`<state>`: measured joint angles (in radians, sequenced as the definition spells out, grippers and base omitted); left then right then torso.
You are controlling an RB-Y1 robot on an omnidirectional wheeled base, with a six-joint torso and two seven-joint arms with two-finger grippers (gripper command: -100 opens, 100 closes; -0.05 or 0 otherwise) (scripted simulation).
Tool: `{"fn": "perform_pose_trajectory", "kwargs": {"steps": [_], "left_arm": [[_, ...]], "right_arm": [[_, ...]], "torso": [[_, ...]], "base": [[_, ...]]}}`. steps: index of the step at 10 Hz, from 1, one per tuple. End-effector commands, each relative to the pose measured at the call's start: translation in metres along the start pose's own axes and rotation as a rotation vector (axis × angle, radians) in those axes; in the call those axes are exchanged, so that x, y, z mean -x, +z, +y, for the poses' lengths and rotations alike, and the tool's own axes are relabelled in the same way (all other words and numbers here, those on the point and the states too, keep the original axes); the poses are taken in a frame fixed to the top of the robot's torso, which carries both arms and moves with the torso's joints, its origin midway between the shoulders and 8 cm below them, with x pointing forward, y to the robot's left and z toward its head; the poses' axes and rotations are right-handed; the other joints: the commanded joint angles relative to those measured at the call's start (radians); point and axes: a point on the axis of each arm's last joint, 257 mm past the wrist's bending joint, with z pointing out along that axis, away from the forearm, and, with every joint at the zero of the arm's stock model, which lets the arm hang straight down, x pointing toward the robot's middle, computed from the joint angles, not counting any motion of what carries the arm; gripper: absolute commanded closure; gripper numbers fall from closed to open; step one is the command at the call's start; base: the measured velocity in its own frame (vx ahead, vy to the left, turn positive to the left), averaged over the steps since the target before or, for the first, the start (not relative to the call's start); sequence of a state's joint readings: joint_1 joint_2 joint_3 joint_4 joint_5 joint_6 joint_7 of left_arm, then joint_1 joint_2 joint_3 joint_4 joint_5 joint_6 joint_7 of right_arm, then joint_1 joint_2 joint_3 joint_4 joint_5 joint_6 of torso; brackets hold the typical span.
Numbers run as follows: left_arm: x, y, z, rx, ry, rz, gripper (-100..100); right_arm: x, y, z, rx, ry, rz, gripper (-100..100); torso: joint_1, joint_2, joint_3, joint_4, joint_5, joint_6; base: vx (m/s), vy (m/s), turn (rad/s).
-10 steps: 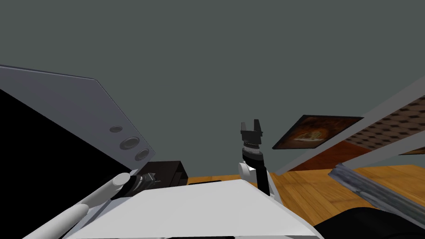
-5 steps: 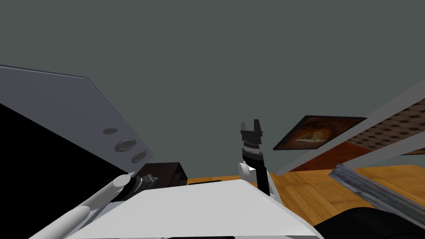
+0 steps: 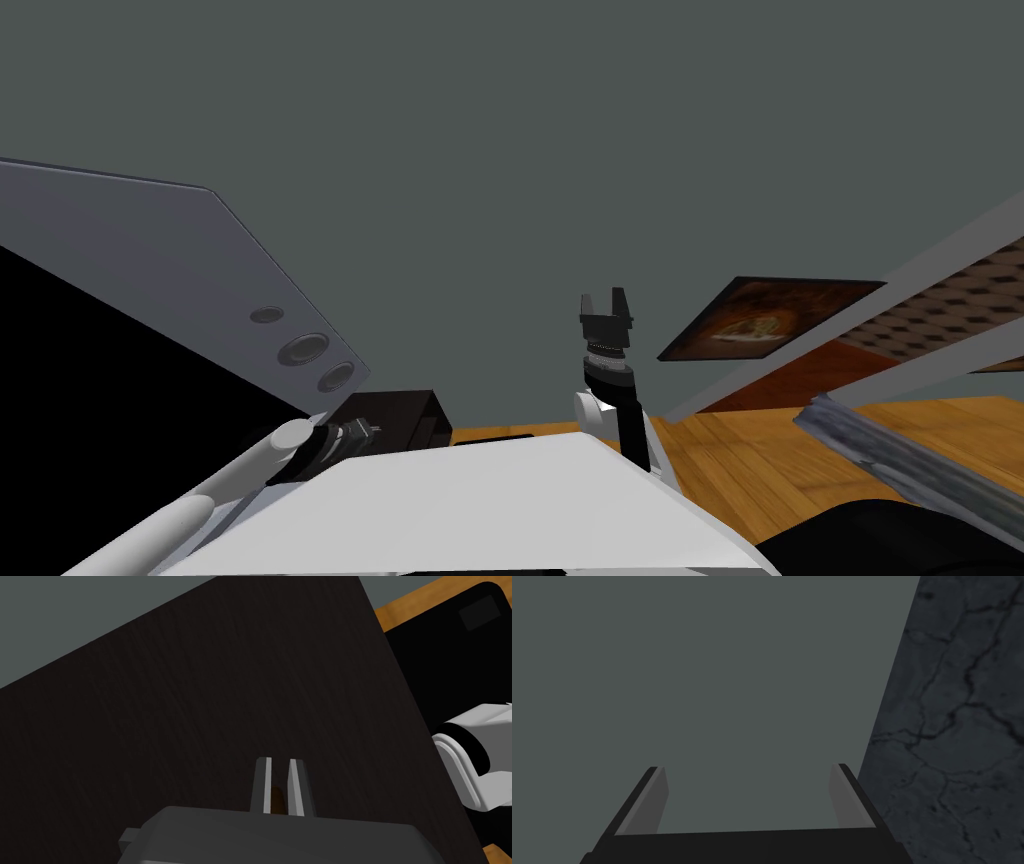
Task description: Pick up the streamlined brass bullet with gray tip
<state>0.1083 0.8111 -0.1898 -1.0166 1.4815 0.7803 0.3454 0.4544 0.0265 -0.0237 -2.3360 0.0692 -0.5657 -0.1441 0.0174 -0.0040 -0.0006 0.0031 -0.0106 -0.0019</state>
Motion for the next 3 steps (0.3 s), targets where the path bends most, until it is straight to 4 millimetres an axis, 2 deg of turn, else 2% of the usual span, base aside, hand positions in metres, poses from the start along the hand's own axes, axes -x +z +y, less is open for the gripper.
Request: {"fn": "perform_pose_trajectory", "kwargs": {"steps": [1,2,3], "left_arm": [[-0.0065,-0.0061,-0.0052,0.003,-0.003,-0.002,100],[-0.0045,-0.0039,-0.0041,0.001,-0.001,-0.001,100],[-0.0049,-0.0045,-0.0048,0.001,-0.002,-0.001,0]], "right_arm": [[0.0000,0.0000,0.0000,0.000,0.000,0.000,0],[0.0000,0.0000,0.0000,0.000,0.000,0.000,0],[0.0000,0.0000,0.0000,0.000,0.000,0.000,0]], "torso": [[0.000,0.000,0.000,0.000,0.000,0.000],[0.001,0.001,0.001,0.000,0.000,0.000],[0.000,0.000,0.000,0.000,0.001,0.000]], "base": [[-0.059,0.032,0.020],[-0.025,0.017,0.000],[0.000,0.000,0.000]]}}
